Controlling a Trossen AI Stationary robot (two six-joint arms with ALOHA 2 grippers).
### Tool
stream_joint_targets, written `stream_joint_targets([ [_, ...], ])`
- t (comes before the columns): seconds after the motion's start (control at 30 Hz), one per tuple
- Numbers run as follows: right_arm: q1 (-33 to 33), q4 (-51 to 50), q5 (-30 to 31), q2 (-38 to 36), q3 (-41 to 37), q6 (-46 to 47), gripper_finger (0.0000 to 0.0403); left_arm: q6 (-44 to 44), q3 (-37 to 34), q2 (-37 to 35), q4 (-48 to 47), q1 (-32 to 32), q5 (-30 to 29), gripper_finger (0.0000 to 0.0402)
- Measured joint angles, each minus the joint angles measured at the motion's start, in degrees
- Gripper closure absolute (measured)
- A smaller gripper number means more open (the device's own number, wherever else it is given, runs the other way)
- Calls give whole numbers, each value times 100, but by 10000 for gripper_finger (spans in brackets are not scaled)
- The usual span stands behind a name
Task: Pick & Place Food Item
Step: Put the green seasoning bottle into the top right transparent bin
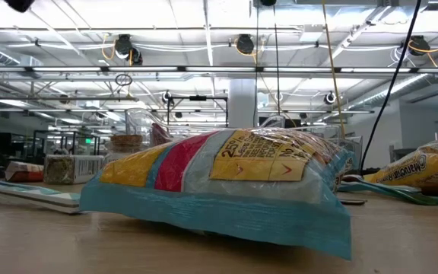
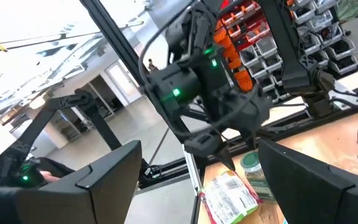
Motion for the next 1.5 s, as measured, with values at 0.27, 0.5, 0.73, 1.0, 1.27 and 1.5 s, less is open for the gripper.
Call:
stream_joint_targets([
  [0.27, -2, -53, 36, 0, 2, 22, 90, -149, -177, -84, 316, -85, -406, 78],
  [0.5, -45, -61, 43, 0, 2, 96, 90, -267, -417, -80, 391, -83, -401, 78],
  [0.73, -48, -89, 48, 0, 2, 133, 90, -482, -761, -80, 523, -79, -379, 78],
  [1.0, -50, -87, 193, 0, 4, 133, 90, -544, -1370, -80, 1778, -42, -391, 78],
  [1.27, -52, -89, 197, 0, 7, 133, 90, -670, -1621, -80, 1844, -33, -398, 78],
  [1.5, -52, -92, 197, 0, 7, 134, 90, -674, -1766, -80, 1916, -28, -295, 78],
])
